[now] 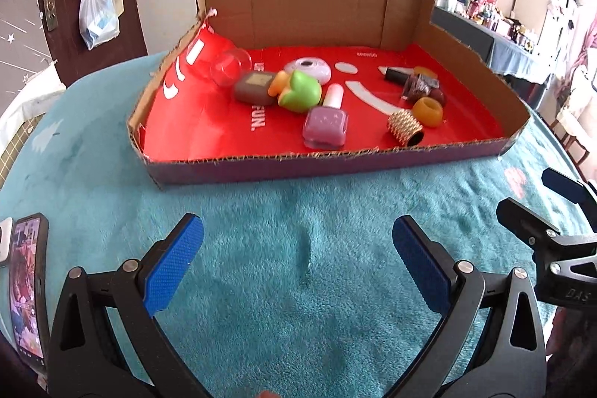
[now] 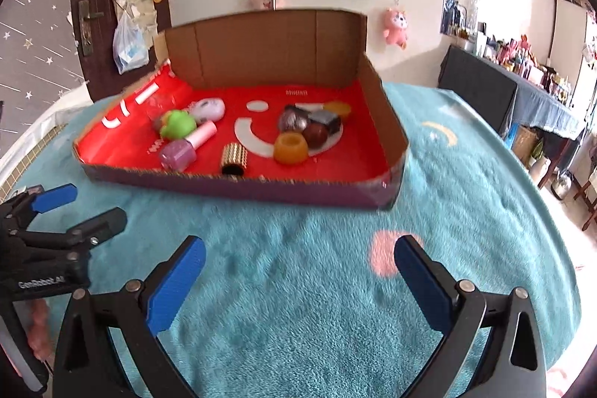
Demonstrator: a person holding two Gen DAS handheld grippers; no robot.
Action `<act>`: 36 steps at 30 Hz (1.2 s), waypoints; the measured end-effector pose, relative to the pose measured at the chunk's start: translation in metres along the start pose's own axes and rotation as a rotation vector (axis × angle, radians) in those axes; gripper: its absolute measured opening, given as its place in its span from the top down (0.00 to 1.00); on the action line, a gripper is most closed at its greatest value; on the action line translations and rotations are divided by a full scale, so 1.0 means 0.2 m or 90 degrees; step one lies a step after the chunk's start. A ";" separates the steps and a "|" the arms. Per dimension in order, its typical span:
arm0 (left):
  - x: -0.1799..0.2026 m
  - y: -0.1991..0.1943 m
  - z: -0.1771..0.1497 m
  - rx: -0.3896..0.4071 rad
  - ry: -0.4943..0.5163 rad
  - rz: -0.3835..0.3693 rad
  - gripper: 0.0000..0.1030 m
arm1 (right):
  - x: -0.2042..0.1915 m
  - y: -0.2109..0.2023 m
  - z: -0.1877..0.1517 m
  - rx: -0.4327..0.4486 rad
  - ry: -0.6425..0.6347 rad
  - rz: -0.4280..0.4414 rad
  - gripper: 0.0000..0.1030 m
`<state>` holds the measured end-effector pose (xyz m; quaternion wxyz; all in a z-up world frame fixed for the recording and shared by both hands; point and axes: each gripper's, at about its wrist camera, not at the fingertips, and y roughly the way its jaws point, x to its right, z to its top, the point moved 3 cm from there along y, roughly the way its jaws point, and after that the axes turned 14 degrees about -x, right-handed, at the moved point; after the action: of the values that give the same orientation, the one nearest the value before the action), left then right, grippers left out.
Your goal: Organize rigid objects
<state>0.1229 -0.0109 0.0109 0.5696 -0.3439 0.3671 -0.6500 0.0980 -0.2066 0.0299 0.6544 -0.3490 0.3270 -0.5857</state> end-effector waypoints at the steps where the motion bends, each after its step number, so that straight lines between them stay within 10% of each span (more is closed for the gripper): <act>1: 0.00 0.01 0.00 -0.006 0.000 0.000 0.00 | 0.00 0.02 0.00 -0.005 0.001 -0.001 0.00; 36: 0.01 0.18 0.02 -0.102 0.004 0.012 0.00 | 0.01 0.24 0.02 -0.110 0.006 -0.009 0.00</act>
<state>0.1437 -0.0167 -0.0188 0.5453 -0.3826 0.4230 -0.6142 0.1278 -0.2051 -0.0092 0.6162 -0.4040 0.3770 -0.5612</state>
